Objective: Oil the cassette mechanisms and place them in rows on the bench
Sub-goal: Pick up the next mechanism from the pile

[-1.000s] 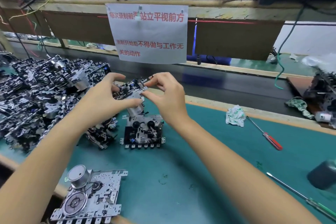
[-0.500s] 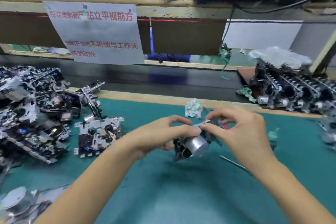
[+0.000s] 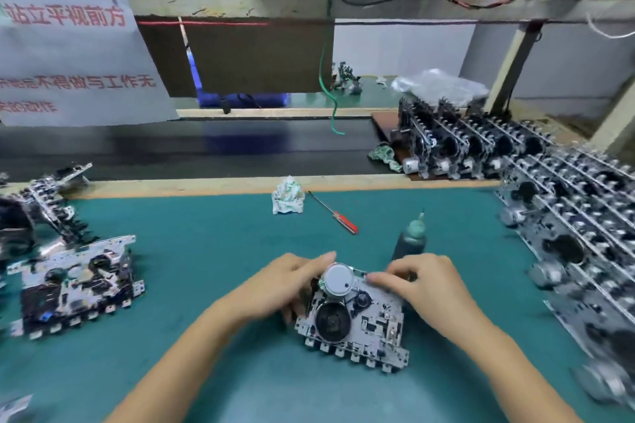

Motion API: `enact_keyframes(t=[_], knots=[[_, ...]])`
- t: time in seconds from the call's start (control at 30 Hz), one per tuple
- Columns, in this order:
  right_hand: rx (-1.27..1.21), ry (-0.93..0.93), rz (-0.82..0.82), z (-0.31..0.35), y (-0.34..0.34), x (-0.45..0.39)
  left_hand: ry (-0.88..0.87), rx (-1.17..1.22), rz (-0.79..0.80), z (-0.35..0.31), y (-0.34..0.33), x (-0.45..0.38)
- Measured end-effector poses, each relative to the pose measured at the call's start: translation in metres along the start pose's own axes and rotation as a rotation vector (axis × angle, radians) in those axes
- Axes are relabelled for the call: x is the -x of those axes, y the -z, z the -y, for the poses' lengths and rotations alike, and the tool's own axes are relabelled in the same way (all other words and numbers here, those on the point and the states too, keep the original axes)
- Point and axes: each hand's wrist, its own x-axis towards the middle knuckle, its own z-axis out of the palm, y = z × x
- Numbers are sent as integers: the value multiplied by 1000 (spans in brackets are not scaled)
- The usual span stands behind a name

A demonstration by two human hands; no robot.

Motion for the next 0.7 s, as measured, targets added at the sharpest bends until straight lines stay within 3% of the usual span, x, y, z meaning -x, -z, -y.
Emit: enact_keyframes(t=[0.13,0.27,0.37,0.47,0.57,0.7], knots=[[-49,88,34,-5,-4,-8,-137,-194,-274,16,-2,-1],[-9,116,53,-12,-10,-5,-317,-94,-381,23,-3,-1],[-57,96,-60,-15,-16,0,-403,-85,-285,22,0,1],[80,112,-156,-17,-15,1,-369,-32,-90,20,8,13],[257,149,-210,-17,-12,3,-286,-216,151,25,10,15],[313,199,-316,-18,-10,6,-201,-288,-4,24,-11,-2]])
